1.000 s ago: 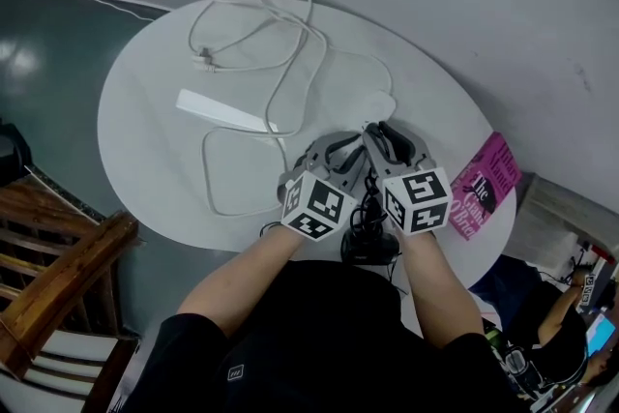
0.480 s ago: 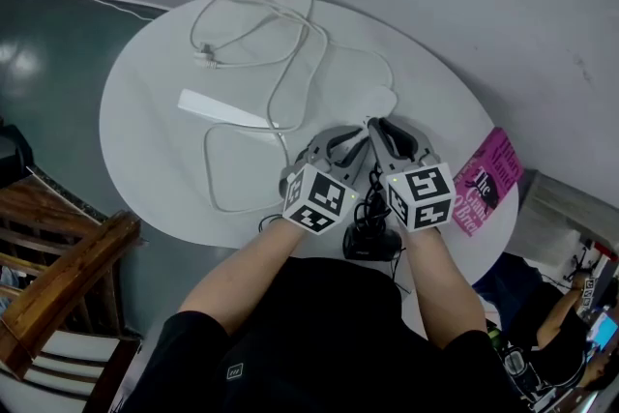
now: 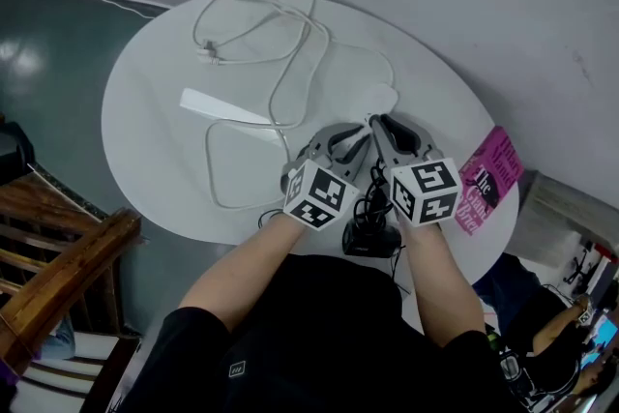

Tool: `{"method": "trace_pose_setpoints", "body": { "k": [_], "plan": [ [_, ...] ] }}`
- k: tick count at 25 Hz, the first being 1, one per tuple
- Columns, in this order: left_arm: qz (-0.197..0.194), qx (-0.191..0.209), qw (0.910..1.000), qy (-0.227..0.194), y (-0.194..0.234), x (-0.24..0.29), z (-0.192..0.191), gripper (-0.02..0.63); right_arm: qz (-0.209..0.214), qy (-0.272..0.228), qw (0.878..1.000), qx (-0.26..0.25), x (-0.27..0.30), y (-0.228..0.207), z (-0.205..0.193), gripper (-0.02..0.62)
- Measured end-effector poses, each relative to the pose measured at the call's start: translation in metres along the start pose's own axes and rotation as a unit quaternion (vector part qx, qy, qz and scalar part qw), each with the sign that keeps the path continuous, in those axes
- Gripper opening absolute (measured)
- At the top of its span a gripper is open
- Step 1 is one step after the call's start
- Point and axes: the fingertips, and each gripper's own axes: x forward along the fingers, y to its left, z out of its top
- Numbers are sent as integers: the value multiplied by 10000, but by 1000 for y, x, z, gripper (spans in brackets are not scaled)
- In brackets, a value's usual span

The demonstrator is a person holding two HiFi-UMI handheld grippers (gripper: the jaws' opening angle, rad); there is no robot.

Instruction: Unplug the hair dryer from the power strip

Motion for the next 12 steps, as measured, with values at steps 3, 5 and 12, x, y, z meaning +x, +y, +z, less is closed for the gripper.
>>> {"method": "trace_pose_setpoints", "body": {
  "k": [3,5,12],
  "plan": [
    [44,-6,10000,-6,0,2,1,69,-7,-45,9999,107,2,-3,3,61],
    [54,-60,10000,-22,1,4,2,69,-5,-74,9999,136,3,-5,5,61],
    [128,103,9999,30,0,6,2,55,79,-146,9995,269,-4,-8,5,60]
  ]
}}
